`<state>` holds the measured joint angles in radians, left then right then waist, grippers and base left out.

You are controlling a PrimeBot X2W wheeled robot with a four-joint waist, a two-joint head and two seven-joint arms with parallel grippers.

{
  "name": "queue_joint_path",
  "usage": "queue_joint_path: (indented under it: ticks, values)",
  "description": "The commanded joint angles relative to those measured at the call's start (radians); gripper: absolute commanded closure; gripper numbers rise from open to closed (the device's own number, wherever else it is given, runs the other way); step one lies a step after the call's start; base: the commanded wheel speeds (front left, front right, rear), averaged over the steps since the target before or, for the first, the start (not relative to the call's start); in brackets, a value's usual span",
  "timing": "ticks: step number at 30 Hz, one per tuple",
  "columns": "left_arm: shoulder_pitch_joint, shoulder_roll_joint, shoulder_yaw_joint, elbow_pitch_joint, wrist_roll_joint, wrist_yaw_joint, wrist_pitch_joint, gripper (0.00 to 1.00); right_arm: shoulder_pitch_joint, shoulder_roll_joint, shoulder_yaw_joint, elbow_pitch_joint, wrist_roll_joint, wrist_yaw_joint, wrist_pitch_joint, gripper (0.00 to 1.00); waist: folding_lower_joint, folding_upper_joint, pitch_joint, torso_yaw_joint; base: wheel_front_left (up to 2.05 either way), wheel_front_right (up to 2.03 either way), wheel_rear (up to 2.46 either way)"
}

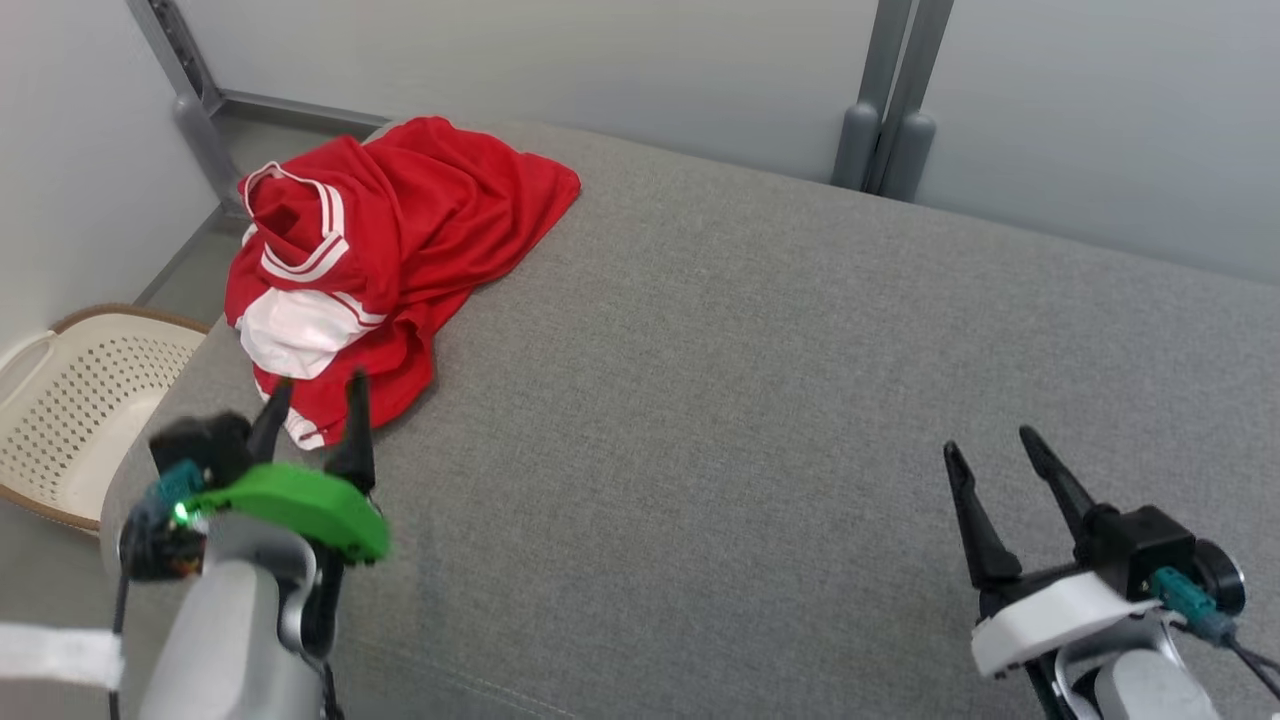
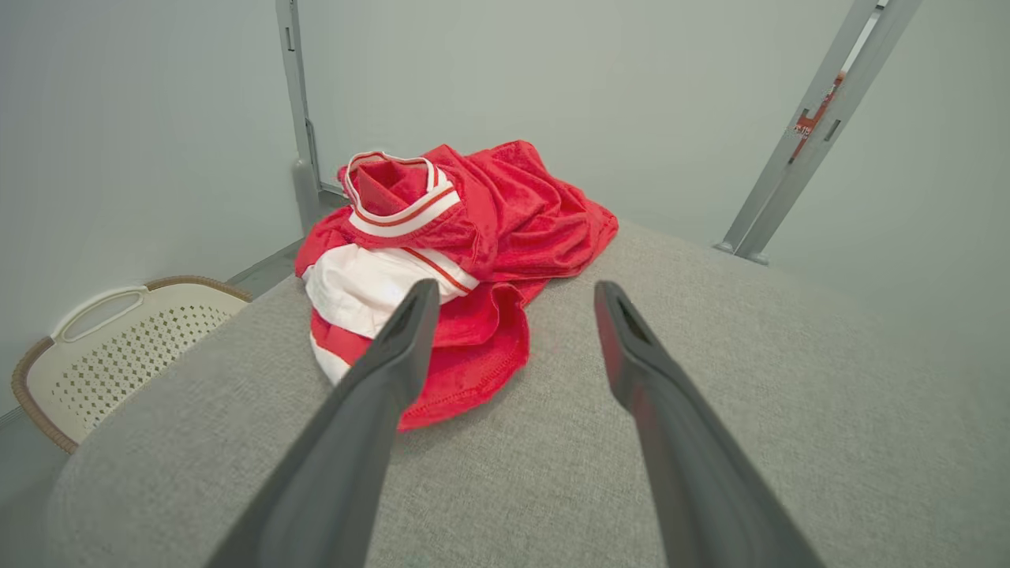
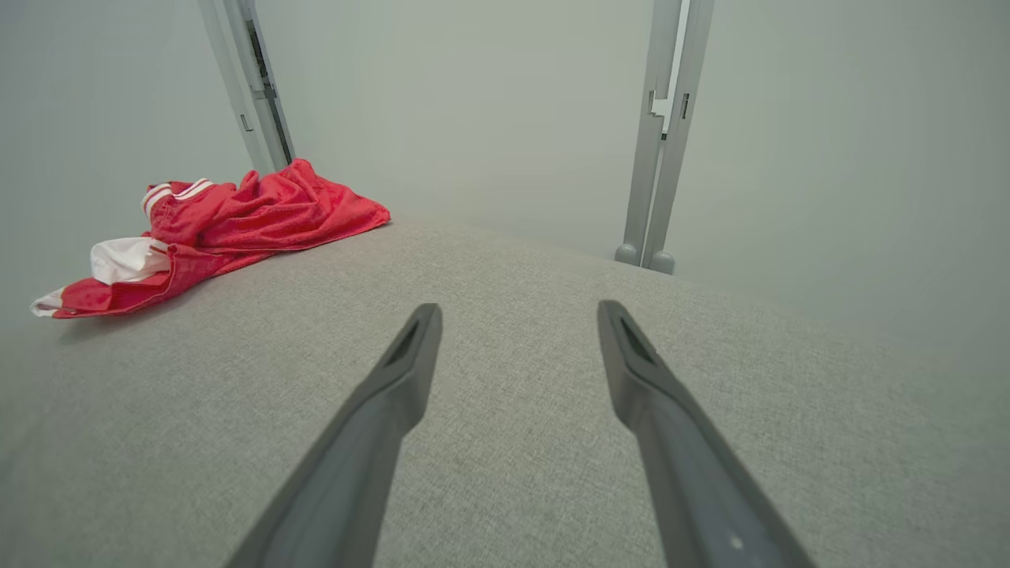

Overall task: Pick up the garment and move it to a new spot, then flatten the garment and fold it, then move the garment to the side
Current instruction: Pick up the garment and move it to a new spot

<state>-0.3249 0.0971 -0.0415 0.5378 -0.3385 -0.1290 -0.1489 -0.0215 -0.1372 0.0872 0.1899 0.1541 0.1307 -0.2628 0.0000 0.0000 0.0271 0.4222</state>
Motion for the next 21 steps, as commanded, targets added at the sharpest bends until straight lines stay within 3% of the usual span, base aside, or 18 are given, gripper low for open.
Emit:
queue_joint_path:
  ticks: [1, 9, 14, 21]
  values:
    - [-0.088, 0.008, 0.007, 0.019, -0.017, 0.003, 0.033, 0.00, -0.043, -0.024, 0.004, -0.013, -0.008, 0.000, -0.003, 0.00, 0.0000, 0.0000, 0.183, -0.082, 0.00, 0.00, 0.00]
    - [-0.451, 0.050, 0.041, 0.184, -0.067, 0.034, 0.233, 0.00, -0.192, -0.109, 0.035, -0.055, -0.007, 0.000, -0.003, 0.00, 0.0000, 0.0000, 0.454, -0.167, 0.00, 0.00, 0.00]
    - [-0.576, 0.079, 0.074, 0.329, -0.092, 0.085, 0.285, 0.00, -0.206, -0.136, 0.033, -0.064, -0.004, 0.000, -0.003, 0.00, 0.0000, 0.0000, 0.502, -0.200, 0.00, 0.00, 0.00]
    - [-0.633, 0.143, 0.103, 0.508, -0.095, 0.156, 0.284, 0.00, -0.199, -0.146, 0.032, -0.090, 0.004, 0.000, -0.003, 0.00, 0.0000, 0.0000, 0.478, -0.234, 0.00, 0.00, 0.00]
